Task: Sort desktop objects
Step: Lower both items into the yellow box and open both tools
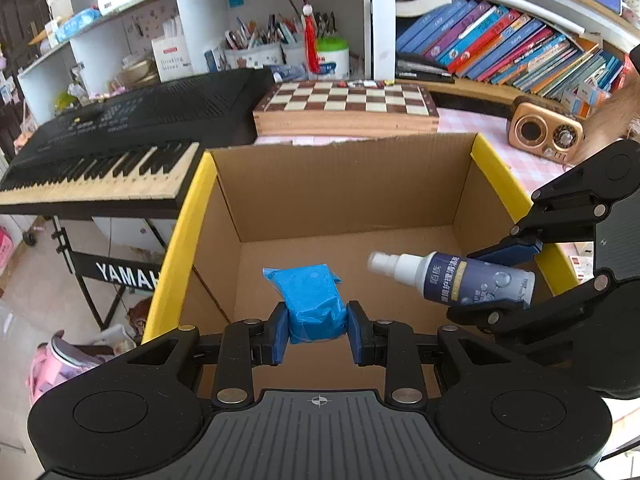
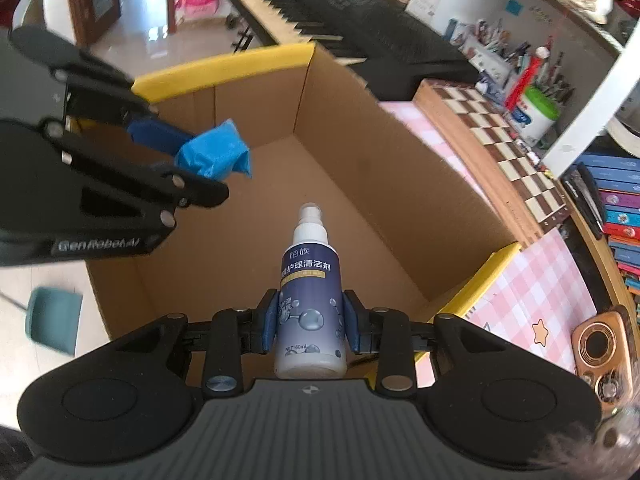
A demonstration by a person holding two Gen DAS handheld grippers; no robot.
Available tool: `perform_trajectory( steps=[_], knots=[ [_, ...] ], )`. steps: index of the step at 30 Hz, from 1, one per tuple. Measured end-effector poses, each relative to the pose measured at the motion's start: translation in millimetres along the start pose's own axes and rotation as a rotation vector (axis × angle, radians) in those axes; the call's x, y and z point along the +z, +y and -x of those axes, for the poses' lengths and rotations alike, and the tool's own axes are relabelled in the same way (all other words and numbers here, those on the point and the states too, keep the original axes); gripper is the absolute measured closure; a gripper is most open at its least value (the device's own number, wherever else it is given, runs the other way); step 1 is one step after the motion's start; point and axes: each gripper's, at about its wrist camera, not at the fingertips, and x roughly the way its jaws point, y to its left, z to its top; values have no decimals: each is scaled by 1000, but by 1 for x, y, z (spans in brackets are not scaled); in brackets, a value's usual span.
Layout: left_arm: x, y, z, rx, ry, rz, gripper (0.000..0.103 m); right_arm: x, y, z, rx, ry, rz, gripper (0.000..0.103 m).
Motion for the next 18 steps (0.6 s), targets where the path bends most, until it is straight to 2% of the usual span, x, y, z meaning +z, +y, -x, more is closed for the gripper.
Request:
perform_trajectory(
  steps=[7, 18],
  knots=[
    [1, -3, -10, 3, 44, -13, 74, 0, 8, -9, -38, 31, 146, 72],
    [-3, -6, -19, -10, 71, -38, 74, 8, 8, -21, -33, 66, 157, 72]
  ],
)
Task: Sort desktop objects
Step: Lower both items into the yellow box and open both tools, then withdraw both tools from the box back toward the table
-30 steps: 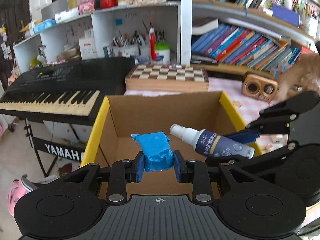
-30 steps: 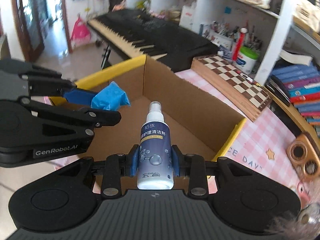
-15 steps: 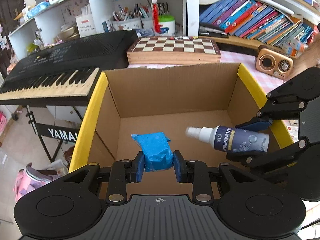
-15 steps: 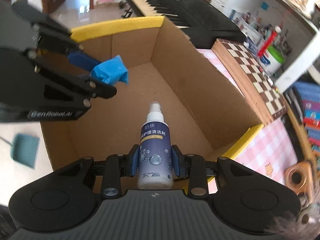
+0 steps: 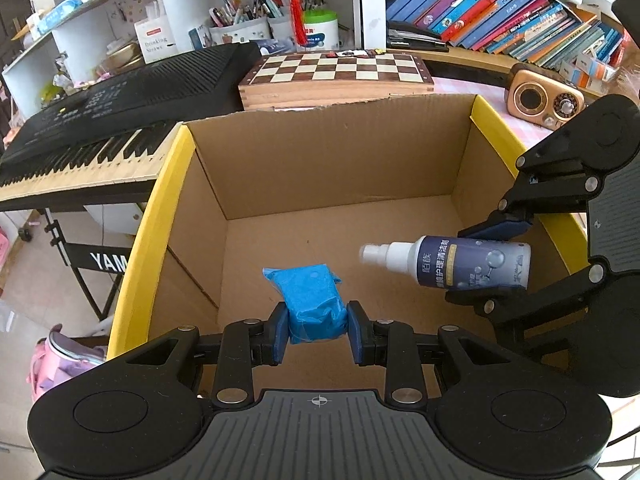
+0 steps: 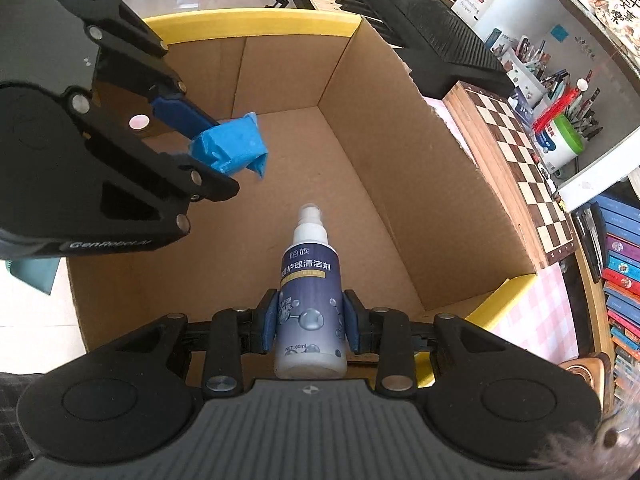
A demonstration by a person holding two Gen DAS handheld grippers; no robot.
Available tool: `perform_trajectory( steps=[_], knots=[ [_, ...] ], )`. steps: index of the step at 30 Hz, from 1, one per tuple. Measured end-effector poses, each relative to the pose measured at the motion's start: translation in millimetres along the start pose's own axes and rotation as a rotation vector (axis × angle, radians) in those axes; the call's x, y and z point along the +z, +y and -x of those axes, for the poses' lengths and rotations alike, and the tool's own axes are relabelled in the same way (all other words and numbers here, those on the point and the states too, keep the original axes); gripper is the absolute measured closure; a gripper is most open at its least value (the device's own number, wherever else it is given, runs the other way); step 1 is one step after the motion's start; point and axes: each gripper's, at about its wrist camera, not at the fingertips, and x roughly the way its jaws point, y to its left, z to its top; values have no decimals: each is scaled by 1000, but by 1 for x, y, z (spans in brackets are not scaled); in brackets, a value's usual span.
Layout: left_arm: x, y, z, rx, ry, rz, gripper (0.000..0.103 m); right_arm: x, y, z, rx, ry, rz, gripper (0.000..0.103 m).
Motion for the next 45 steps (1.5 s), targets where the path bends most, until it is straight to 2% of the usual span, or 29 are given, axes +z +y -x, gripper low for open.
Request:
perform_trajectory(
  steps=[7, 8, 10, 11, 12, 18, 26, 35, 39, 45],
  knots=[
    [-1, 3, 2, -3, -14, -5, 70, 1, 1, -1, -6, 0, -33, 72],
    [-1, 3, 3, -5, -19, -9, 67, 2, 1, 0, -9, -6, -40, 73],
    [-1, 3, 8, 0, -34, -13, 50, 2, 2, 6, -9, -29, -59, 73],
    [-2, 2, 12, 5, -52, -17, 38, 3, 2, 9, -8, -38, -71, 70],
    [-3, 1, 17, 7, -71, -23, 33, 3, 2, 13, -9, -49, -83, 67],
    [-3, 4, 50, 3, -173, -27, 27, -3, 6, 49, -46, -131, -144, 65],
    [-12, 15, 106, 6, -346, 5, 22, -25, 12, 121, -123, -296, -320, 63],
    [-51, 27, 175, 33, -512, 67, 15, -63, 39, 189, -271, -462, -612, 59],
    [-74, 36, 199, 42, -547, 114, 14, -84, 61, 210, -334, -511, -729, 59],
    [-109, 40, 224, 56, -566, 150, 14, -113, 107, 231, -408, -529, -819, 59]
  ],
)
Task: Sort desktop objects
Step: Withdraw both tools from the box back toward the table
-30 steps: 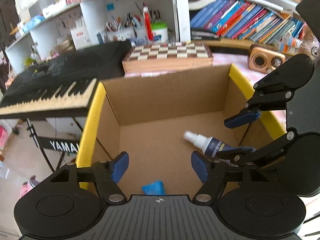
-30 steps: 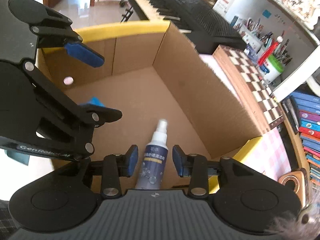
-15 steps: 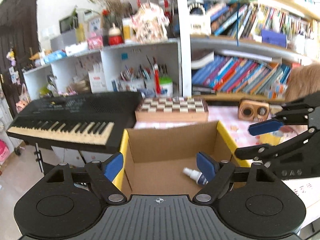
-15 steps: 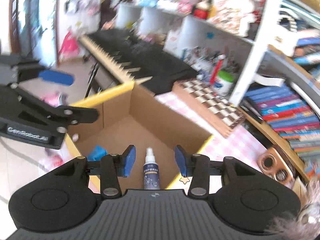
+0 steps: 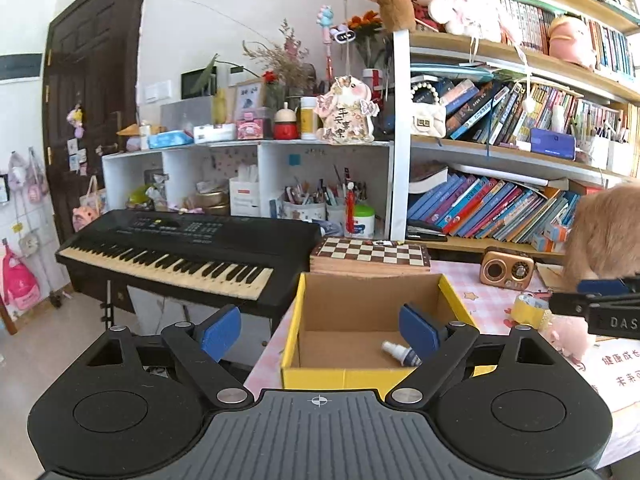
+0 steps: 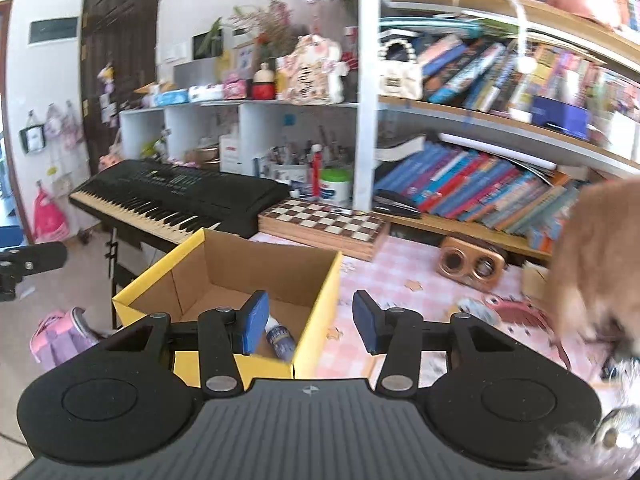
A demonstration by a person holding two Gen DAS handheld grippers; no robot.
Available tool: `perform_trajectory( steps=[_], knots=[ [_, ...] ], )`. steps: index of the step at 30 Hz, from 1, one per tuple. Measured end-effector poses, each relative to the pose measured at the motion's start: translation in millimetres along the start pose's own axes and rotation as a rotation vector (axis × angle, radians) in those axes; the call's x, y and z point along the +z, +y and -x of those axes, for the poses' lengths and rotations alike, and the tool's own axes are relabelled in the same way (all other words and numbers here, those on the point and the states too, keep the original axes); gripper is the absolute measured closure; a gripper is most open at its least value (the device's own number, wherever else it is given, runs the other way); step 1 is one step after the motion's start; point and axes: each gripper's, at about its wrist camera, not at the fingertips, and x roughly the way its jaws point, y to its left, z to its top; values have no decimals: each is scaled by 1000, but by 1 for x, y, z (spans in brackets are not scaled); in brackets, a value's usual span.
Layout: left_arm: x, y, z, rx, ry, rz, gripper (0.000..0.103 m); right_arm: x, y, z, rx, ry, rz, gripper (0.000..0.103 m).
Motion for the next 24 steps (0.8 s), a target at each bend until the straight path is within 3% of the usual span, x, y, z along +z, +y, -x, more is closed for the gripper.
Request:
perform_trajectory(
  steps=[10, 24],
  knots=[
    [-47, -2, 42, 20, 9, 33, 13, -65, 21, 56, -96, 32, -41, 58],
    [-98, -10, 56, -6, 150, 8, 13, -123, 36, 81, -125, 153, -52, 56]
  ],
)
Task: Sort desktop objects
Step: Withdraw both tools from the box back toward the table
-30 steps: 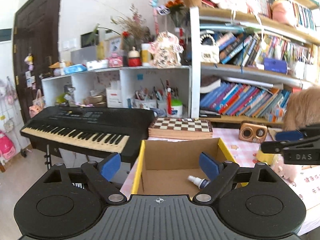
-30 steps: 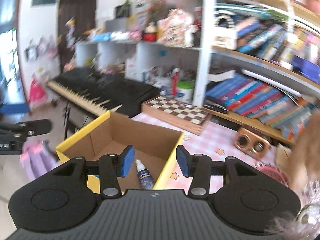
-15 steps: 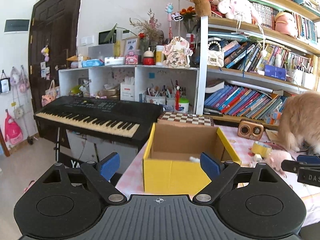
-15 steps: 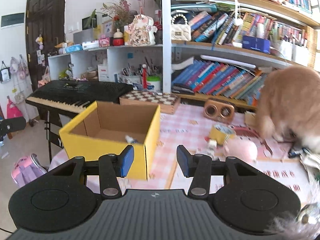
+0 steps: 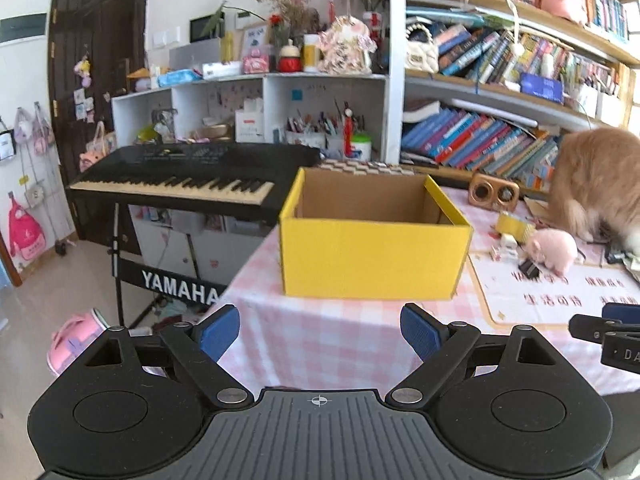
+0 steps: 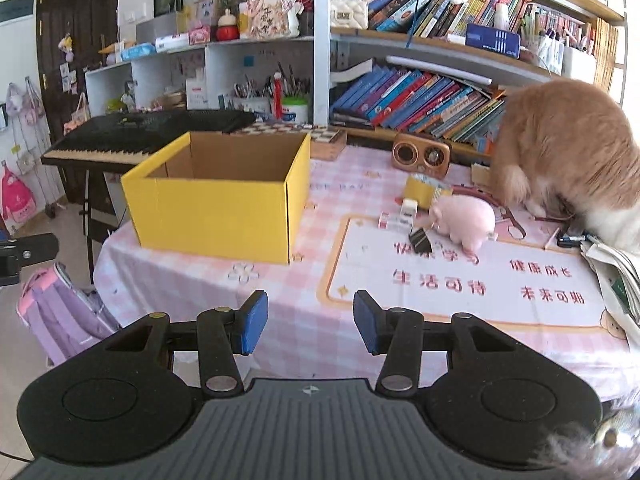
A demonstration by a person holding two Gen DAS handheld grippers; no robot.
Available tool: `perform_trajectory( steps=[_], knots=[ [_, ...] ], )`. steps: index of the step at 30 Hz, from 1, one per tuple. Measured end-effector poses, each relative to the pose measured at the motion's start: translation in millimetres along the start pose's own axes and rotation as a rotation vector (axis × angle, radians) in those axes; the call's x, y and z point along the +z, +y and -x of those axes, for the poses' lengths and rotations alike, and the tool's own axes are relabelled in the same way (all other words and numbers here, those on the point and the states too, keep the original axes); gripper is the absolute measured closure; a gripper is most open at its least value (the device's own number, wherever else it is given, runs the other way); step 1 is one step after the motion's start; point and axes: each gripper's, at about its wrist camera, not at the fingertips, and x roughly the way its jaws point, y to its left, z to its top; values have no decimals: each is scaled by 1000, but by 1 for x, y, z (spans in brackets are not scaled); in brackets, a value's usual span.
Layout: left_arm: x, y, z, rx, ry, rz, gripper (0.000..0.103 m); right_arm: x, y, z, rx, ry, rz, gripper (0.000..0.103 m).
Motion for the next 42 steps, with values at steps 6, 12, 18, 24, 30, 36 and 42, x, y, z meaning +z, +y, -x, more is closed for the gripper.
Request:
perform_trajectory(
  steps=[6, 12, 18, 24, 30, 36, 42],
  knots=[
    [-15, -21, -9, -37, 43, -49, 13, -16, 2, 1, 6, 37, 14, 52],
    [-20, -41, -12, -78, 74, -66, 13, -26, -4, -4, 24, 87, 15, 48],
    [-19, -66, -21, -117, 100, -94, 13, -27, -17, -12, 20, 111, 11, 44],
    [-16, -89, -31, -147, 115, -129, 13, -27, -37, -22, 0, 127, -15, 41],
    [-11, -112, -44, -176, 131, -149, 13, -25, -58, -33, -23, 139, -41, 41],
    [-6, -139, -59, -214, 153, -170, 13, -22, -83, -40, -56, 155, -59, 39],
    [0, -169, -77, -236, 165, -167, 13, -18, -114, -51, -82, 185, -76, 39]
  ],
)
